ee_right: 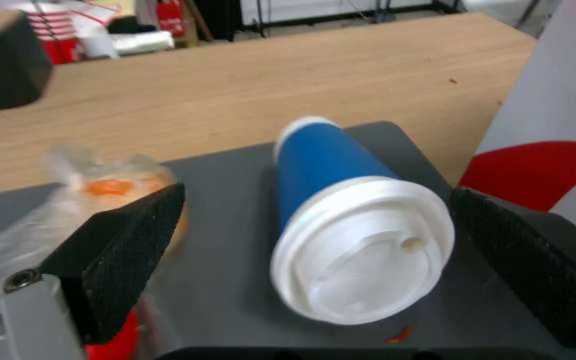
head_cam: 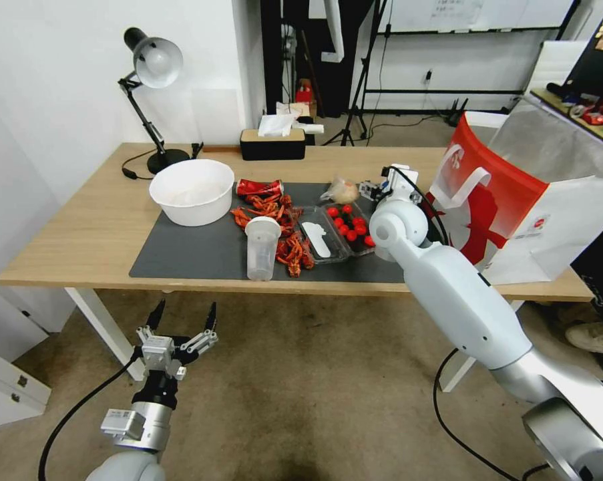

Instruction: Pick up the trash from the table and place it into the takeout bag.

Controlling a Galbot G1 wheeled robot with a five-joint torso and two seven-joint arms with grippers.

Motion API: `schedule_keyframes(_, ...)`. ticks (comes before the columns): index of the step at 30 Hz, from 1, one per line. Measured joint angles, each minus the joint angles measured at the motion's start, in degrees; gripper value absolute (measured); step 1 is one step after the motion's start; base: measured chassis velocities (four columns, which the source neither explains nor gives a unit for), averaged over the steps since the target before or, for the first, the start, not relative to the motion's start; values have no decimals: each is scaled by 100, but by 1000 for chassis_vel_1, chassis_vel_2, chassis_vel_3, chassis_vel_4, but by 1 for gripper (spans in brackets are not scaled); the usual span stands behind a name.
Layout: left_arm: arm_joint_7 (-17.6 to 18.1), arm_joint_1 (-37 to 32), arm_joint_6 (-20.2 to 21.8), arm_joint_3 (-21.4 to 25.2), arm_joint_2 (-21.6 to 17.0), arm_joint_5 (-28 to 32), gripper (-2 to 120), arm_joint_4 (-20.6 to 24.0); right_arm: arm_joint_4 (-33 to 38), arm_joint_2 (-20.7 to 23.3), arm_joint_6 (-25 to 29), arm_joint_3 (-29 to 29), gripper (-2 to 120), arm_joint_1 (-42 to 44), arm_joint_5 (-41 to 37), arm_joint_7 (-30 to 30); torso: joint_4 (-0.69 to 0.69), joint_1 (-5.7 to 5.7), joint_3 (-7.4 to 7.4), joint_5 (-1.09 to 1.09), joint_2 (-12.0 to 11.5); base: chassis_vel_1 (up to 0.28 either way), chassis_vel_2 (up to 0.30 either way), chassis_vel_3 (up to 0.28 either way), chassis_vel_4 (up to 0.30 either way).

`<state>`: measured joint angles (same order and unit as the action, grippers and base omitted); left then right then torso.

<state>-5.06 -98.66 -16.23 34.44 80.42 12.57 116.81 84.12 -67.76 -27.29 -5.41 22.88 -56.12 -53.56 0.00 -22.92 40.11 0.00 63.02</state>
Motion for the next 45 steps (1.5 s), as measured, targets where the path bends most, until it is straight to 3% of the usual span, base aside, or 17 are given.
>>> schedule_keyframes(15, 6, -13, -2, 13, -37, 29, 100, 33, -653, -36, -41, 90, 100, -255, 11, 336, 0, 0, 0, -1, 1, 0, 0, 0, 0)
schedule_keyframes(45, 6, -70, -7, -9, -50, 26, 100, 96, -942, -62, -102, 146, 100, -207, -36, 482, 0, 1, 0, 0, 1, 0, 0, 0, 0)
